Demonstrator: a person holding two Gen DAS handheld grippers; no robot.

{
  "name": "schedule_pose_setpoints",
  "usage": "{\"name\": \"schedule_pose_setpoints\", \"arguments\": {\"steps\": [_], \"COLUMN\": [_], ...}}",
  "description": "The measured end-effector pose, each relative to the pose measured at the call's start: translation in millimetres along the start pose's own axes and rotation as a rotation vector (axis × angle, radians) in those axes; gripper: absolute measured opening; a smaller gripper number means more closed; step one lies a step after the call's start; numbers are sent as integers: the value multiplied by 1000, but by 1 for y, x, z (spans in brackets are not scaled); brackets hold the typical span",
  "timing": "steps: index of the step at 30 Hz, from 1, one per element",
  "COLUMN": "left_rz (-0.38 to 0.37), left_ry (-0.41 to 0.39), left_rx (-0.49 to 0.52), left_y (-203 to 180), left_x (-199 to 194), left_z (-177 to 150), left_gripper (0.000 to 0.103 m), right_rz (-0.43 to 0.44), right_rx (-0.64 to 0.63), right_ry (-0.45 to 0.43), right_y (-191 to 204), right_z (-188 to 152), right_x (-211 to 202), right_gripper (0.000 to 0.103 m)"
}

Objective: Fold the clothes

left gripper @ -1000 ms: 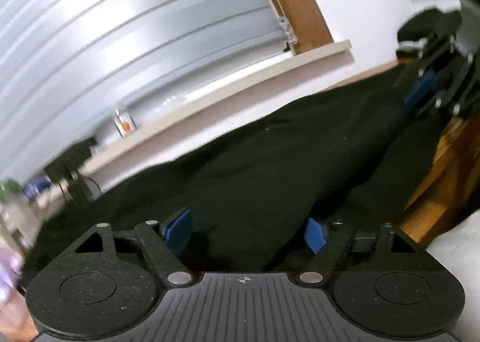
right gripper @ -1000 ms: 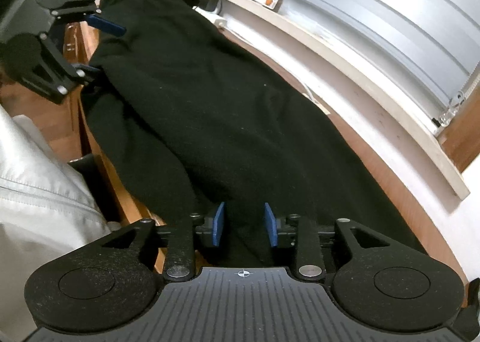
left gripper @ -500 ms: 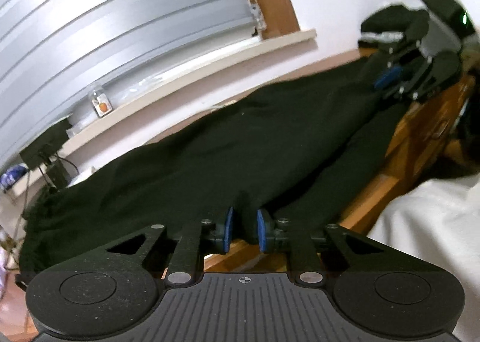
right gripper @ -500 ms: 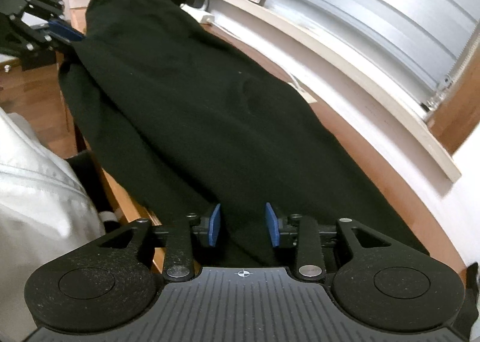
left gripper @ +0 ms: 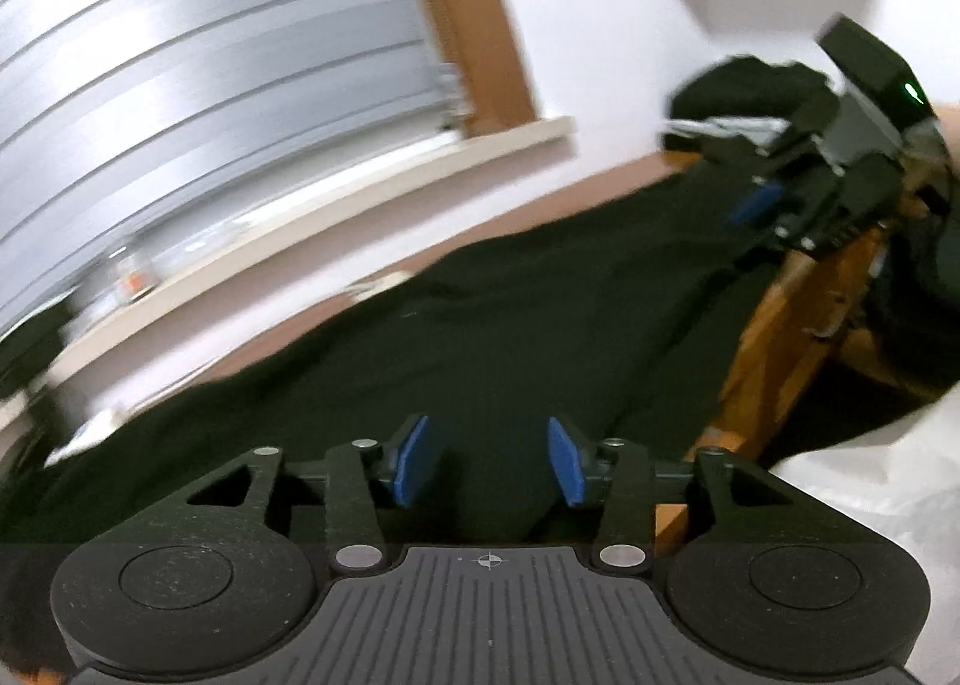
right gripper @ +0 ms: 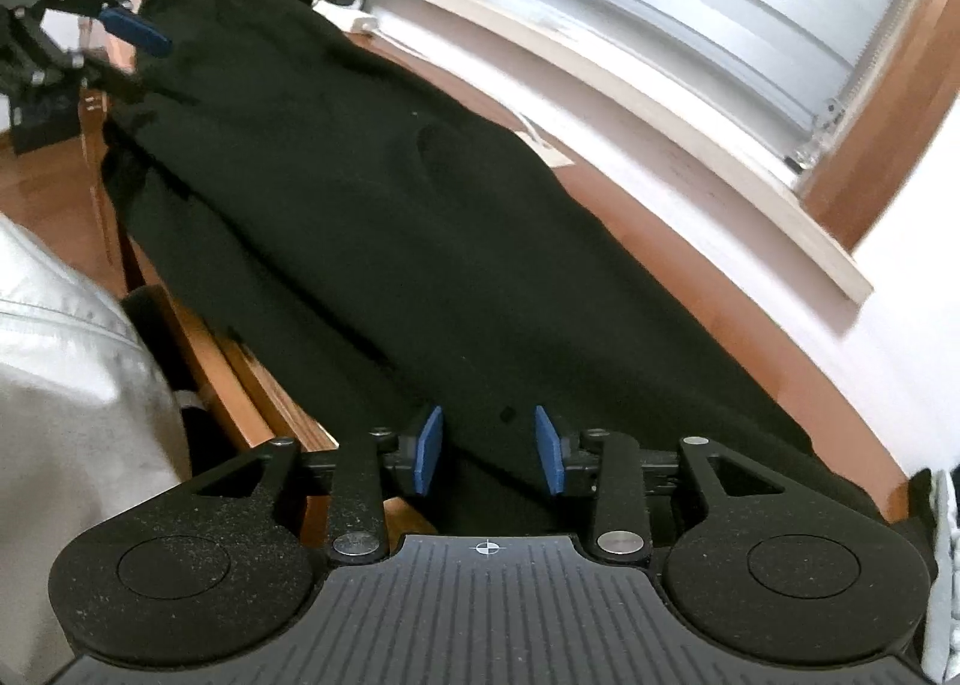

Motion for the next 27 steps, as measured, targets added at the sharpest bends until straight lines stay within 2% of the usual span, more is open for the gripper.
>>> {"name": "schedule_pose_setpoints", "arguments": {"steps": [5,10,12,13,14,16,18,22,27], "left_rz": [-74,-109,-118,-123,-134,-178,-220,-282,-240], "left_ry": [-9,-7,-4,-4,-4,-3,-15,-53,-16], "left_rx": [107,173,194,207,219,227,183,22,-45], "left_y": [-29,-47,-53,-55,-56,-54,-44,-9,18], "left_x": [35,57,63,65,67,70,72,74,98], "left_z": [19,28,30,31,32,36,44,60,62], "left_gripper": [50,50,49,45,41,12,10,10,10], "right_rz": [0,4,14,25,40,43,40,26,-12], "right_rx": [14,1,-7,-10,-10,-16,-3,73,108], "right_ry": [5,3,-2,-4,-3,-7,-21,-78,-81], "right_y": [-5,-3,-3,-3,-4,-7,-15,-37,-47], "right_z": [-4,-5,-4,-4,-3,0,6,20,21], "right_x": [1,3,4,4,5,6,5,3,26], "right_gripper": [35,36,31,25,13,10,6,6,9]}}
Point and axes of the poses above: each gripper's, at about its wrist camera, not at the fingertips, and x roughly the way its jaws point, y to its left, z to its top, the point moved 4 cm from there along x, roughly the way its jaws point
